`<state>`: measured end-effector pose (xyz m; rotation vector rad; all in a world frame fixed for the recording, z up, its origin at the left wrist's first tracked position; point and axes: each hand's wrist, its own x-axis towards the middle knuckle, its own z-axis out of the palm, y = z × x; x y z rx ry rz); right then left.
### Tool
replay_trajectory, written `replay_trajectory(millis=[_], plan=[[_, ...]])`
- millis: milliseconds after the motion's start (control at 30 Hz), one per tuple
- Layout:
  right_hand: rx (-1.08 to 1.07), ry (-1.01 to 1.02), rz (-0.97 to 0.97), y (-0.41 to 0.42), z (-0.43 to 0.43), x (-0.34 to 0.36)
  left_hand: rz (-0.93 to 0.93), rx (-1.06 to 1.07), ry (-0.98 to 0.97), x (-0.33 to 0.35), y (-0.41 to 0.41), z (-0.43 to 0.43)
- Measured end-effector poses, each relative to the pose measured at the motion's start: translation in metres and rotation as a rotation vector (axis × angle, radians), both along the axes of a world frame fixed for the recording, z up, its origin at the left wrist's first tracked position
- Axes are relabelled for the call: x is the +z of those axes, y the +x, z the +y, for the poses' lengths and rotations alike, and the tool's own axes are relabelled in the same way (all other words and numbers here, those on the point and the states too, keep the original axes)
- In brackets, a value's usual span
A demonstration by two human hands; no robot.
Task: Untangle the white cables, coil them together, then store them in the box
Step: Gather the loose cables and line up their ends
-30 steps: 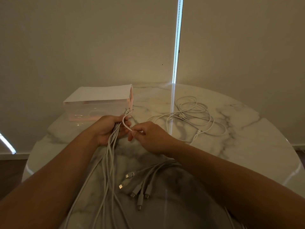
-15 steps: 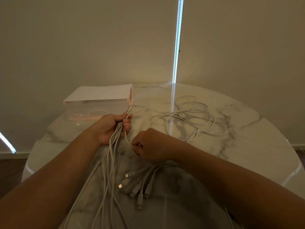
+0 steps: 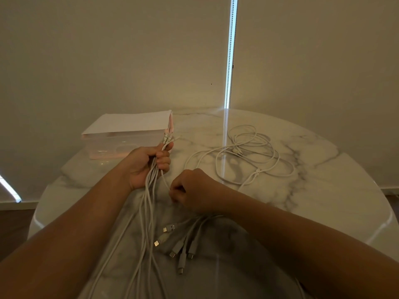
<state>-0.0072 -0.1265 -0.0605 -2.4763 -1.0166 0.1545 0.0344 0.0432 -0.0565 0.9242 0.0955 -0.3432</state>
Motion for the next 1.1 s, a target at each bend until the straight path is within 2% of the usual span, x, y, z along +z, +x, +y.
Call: replay_trajectory(millis=[133, 300, 633, 867, 967, 1100], plan=[[0.053, -0.053, -0.017, -0.003, 0.0, 0.001, 0.014, 0.053, -0.041, -0.002, 0.002, 0.004], [0.062, -0.073, 0.002, -0.003, 0.001, 0.002, 0.002, -0.01, -0.102, 0.0, 0.002, 0.005], [0.088, -0.085, -0.032, -0.004, 0.0, 0.001, 0.061, 0.053, -0.026, -0.004, 0.005, 0.006], [0.02, -0.222, -0.155, -0.006, -0.021, 0.022, 0.008, 0.079, 0.249, -0.006, 0.008, 0.019], [-0.005, -0.311, -0.27, 0.0, -0.049, 0.04, 0.023, 0.092, 0.26, -0.006, 0.01, 0.025], [-0.186, -0.345, -0.313, 0.018, -0.088, 0.052, 0.086, 0.06, 0.22, -0.004, 0.01, 0.03]])
